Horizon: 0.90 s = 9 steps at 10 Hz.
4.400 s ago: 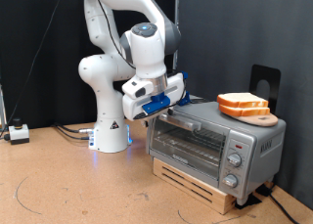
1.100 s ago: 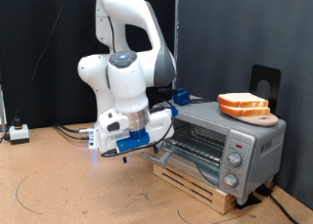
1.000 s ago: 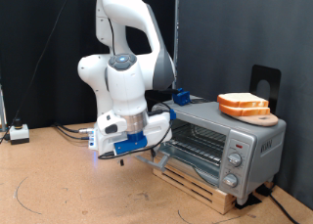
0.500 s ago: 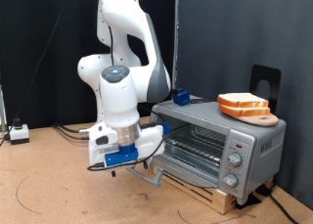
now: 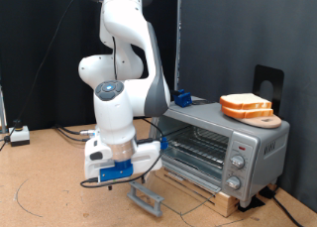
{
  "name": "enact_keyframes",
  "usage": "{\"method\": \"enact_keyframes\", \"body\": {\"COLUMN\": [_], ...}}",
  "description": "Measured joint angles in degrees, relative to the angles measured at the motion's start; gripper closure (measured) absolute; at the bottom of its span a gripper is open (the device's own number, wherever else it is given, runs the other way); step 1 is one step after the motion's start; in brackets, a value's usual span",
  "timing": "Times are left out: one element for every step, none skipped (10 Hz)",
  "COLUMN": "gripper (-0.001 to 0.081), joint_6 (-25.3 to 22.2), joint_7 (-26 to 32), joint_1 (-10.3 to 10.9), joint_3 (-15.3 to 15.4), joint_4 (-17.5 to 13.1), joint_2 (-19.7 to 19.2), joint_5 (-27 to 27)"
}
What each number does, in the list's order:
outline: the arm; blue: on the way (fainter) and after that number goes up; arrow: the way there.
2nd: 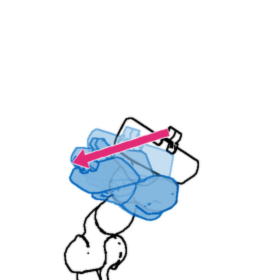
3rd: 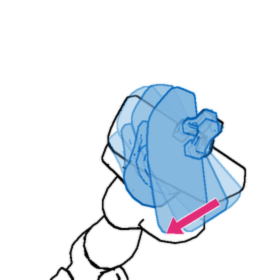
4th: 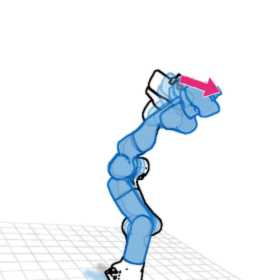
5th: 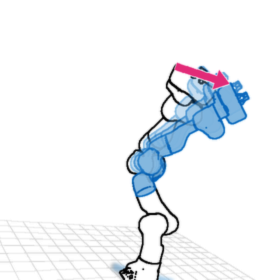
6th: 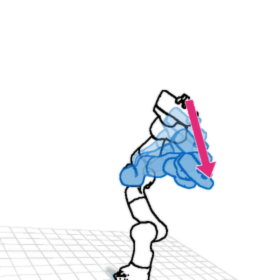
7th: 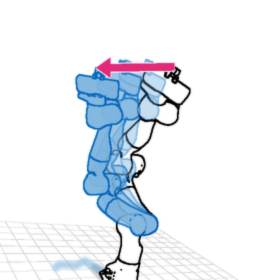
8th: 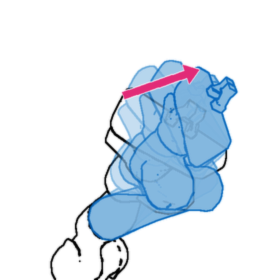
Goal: Make a piece of toast with the oven
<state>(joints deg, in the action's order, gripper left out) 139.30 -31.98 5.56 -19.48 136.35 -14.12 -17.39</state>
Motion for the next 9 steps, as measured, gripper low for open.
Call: {"method": "enact_keyframes", "body": {"gripper": [-0.0004, -0.0004, -0.0004, -0.0004, -0.0004, -0.0004, -0.0004, -0.0004, -0.0004], "joint_6": [1.9, 3.3, 3.5, 3.4, 3.4, 1.6, -2.1, -5.4, -8.9], "joint_7": [-0.1, 0.0, 0.4, 1.0, 1.0, 4.5, 10.6, 15.9, 19.9], "joint_1": [-0.1, -0.4, -1.1, -1.7, -1.7, -2.1, -3.1, -4.1, -5.0], "joint_3": [-1.0, -1.7, -2.0, -1.9, -1.8, -1.3, -0.6, -0.6, -0.7], "joint_4": [0.0, -0.1, -0.5, -1.1, -1.0, -1.0, -1.1, -1.1, -1.3], "joint_2": [-1.1, -2.0, -2.7, -2.9, -2.9, -2.3, -0.7, 1.3, 3.3], "joint_5": [1.3, 1.7, 1.3, 0.9, 1.0, -1.3, -4.8, -7.4, -8.7]}}
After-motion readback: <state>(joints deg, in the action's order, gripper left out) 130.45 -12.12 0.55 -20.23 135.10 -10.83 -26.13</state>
